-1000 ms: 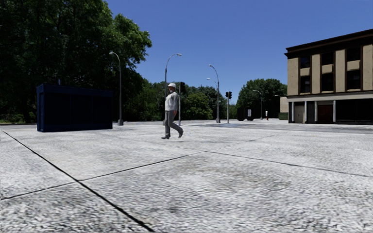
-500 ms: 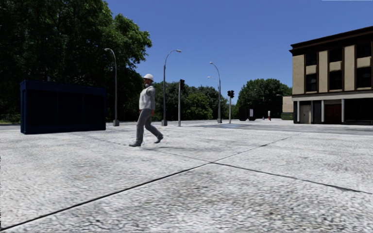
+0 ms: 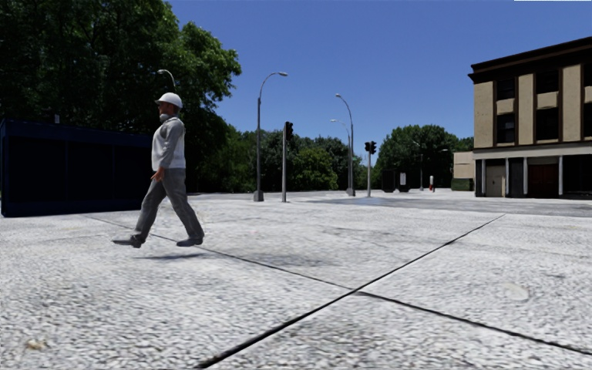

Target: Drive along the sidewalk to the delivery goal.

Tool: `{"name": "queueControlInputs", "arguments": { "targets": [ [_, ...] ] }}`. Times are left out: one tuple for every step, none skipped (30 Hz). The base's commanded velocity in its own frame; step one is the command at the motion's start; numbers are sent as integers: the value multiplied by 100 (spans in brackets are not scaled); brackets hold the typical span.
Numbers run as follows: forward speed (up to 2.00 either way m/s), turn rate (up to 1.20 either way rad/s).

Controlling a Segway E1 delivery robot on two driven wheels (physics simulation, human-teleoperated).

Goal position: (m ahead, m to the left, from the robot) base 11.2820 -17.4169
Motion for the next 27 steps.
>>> {"name": "queueControlInputs", "arguments": {
  "targets": [
    [200, 0],
    [200, 0],
    [200, 0],
    [200, 0],
    [200, 0],
    [200, 0],
    [200, 0],
    [200, 0],
    [200, 0],
    [200, 0],
    [200, 0],
    [200, 0],
    [200, 0],
    [200, 0],
    [200, 0],
    [200, 0],
    [200, 0],
    [200, 0],
    [200, 0],
    [200, 0],
    [200, 0],
    [200, 0],
    [200, 0],
    [200, 0],
    [200, 0],
    [200, 0],
    [200, 0]
  ]
}}
